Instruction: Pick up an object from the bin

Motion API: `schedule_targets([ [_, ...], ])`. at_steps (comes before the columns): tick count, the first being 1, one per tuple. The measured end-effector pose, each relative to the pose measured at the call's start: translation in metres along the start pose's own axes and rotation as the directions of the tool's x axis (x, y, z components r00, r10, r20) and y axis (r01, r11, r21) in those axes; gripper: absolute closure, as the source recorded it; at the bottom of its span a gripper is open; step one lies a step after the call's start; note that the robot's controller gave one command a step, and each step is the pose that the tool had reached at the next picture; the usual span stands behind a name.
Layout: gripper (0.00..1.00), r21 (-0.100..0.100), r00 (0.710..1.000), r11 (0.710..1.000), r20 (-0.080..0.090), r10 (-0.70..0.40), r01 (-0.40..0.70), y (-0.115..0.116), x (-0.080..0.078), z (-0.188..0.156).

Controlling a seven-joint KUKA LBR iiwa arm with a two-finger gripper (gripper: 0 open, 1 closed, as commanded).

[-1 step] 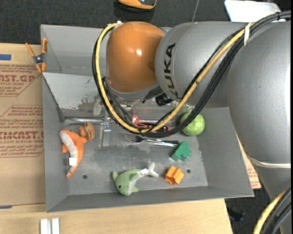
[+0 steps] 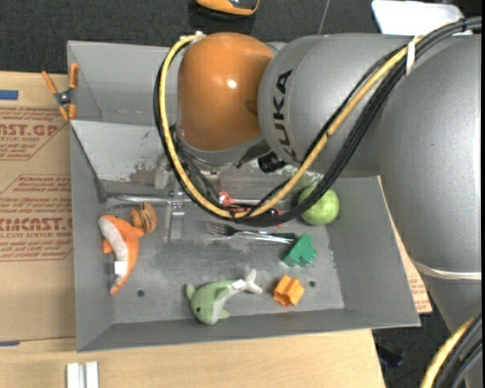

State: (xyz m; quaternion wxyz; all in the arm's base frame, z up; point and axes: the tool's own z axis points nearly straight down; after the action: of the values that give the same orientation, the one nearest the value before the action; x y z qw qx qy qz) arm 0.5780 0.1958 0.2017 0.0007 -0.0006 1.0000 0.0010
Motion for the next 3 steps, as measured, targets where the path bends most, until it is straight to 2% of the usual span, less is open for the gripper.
schedule_targets([
  [1, 0.00, 0.000, 0.919, 0.919, 0.005, -0.394, 0.394, 0.031, -0.009, 0.062],
  [2, 0.00, 0.000, 0.861, 0.861, 0.000, -0.509, 0.509, 0.030, -0.010, 0.087],
  [3, 0.00, 0.000, 0.615, 0.615, 0.005, -0.789, 0.789, 0.037, -0.004, 0.085],
])
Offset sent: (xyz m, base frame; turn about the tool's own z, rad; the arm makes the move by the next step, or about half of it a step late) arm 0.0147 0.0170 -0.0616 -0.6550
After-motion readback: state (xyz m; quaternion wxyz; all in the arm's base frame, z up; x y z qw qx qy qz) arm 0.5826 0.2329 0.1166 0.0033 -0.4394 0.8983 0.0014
